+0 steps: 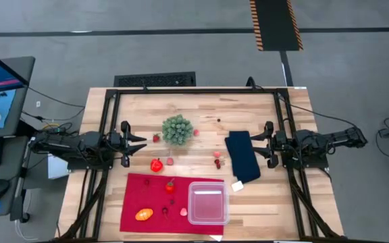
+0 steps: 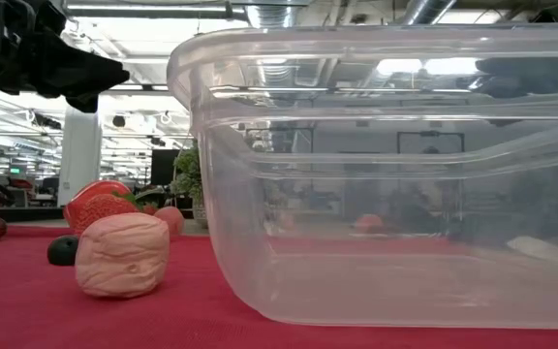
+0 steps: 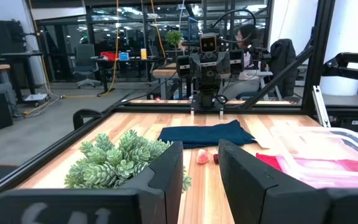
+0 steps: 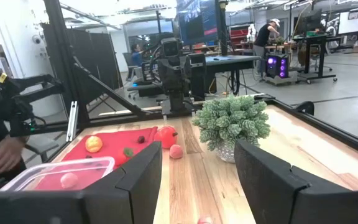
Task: Pick and placing Produce into tupperware
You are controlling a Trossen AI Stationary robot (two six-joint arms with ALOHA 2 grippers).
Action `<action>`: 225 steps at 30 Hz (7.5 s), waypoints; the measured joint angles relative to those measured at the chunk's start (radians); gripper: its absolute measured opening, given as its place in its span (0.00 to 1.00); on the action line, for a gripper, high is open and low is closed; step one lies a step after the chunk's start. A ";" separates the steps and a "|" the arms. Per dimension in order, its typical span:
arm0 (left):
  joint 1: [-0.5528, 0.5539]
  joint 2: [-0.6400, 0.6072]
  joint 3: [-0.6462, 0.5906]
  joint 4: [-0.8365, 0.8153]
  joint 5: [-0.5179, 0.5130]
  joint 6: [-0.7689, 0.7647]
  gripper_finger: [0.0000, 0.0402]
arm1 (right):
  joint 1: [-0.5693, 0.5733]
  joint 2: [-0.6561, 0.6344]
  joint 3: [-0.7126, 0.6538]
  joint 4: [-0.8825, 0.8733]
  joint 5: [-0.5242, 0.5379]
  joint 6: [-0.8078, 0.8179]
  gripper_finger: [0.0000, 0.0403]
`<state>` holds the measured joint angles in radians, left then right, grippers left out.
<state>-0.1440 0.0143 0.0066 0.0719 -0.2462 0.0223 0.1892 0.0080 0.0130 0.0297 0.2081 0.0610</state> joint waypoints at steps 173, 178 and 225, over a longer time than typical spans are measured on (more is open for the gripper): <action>0.002 0.064 0.000 0.300 -0.309 -0.216 0.24 | -0.629 1.893 1.183 -0.614 -0.171 0.429 0.55; 0.002 0.064 0.000 0.300 -0.310 -0.216 0.24 | -0.630 1.912 1.182 -0.609 -0.180 0.429 0.55; 0.001 0.064 0.000 0.299 -0.312 -0.219 0.24 | -0.662 1.941 1.185 -0.575 -0.212 0.401 0.27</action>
<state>-0.1426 0.0788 0.0066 0.3714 -0.5580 -0.1963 -0.4723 1.9492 1.1981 -0.5451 -0.0037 0.4625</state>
